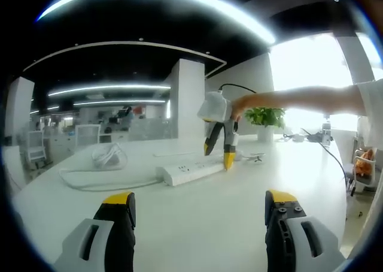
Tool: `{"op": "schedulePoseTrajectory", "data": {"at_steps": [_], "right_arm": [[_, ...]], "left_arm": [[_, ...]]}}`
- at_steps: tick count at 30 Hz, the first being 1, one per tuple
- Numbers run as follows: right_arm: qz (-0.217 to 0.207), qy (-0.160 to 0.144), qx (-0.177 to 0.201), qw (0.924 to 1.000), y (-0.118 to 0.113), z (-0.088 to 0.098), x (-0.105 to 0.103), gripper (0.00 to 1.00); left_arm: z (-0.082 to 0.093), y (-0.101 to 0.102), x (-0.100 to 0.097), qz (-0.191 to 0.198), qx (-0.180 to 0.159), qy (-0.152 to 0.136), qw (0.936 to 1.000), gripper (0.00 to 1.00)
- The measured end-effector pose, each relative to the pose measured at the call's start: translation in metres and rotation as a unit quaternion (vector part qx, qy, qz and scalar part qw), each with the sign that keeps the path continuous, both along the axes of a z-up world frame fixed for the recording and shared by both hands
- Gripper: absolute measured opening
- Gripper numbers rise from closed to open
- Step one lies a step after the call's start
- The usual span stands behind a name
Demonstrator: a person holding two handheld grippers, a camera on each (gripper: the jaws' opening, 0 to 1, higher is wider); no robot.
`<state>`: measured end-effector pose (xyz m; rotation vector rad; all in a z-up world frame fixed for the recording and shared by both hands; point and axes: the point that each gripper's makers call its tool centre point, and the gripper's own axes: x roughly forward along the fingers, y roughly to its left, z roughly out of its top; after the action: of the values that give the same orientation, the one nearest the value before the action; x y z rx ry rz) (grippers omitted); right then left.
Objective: Straighten the power strip on the desk, plug the charger into it
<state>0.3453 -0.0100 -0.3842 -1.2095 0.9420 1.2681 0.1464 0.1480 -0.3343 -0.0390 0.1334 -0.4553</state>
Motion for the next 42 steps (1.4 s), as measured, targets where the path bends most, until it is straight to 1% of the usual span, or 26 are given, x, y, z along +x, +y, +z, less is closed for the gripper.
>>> {"op": "schedulePoseTrajectory", "data": {"at_steps": [7,20,42], "right_arm": [[-0.018,0.000,-0.004,0.9998,-0.0031,0.0002,-0.0029,0.59],[-0.046,0.001,-0.011,0.9989,-0.0063,-0.0001,-0.0076,0.59],[-0.053,0.000,-0.005,0.9986,-0.0068,0.0002,-0.0090,0.60]], "left_arm": [[0.0016,-0.0033,-0.0008,-0.004,-0.001,-0.001,1.0000,0.92],[-0.0001,-0.0019,-0.0023,-0.001,-0.001,0.003,1.0000,0.92],[-0.0004,0.0008,-0.0048,0.002,-0.005,0.003,1.0000,0.92]]}}
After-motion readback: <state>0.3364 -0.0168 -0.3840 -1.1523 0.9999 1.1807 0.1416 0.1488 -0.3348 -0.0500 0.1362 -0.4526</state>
